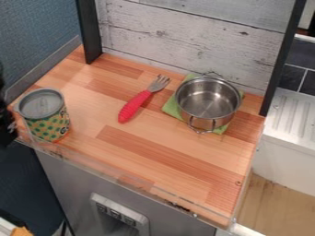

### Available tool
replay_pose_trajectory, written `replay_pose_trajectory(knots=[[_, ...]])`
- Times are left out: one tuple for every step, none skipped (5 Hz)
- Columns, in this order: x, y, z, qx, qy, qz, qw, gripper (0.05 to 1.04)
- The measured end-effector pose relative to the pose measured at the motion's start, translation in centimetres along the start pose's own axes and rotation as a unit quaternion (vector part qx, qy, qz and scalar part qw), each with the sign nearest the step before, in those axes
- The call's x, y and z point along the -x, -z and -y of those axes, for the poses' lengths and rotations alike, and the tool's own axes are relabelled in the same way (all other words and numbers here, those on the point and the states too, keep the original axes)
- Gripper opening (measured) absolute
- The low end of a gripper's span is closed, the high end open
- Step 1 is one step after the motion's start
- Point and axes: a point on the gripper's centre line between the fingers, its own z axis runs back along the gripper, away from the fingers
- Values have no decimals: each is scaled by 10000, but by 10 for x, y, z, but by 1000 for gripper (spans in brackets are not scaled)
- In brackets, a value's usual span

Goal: Push the can to the upper left of the table

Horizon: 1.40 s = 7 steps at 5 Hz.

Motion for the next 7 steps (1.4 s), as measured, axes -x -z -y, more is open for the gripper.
replay_pose_trajectory(knots=[[-2, 17, -4, -127, -169, -96, 9997, 999], [-10, 33, 1, 45, -198, -254, 9995, 999], [-30, 43, 8, 255, -145, -314, 9991, 999], [-51, 46, 17, 401, -45, -289, 9988, 999], [-71, 40, 26, 450, 84, -137, 9989, 999], [-87, 43, 35, 474, 205, -119, 9986, 999], [-105, 49, 39, 467, 102, -127, 9988, 999]])
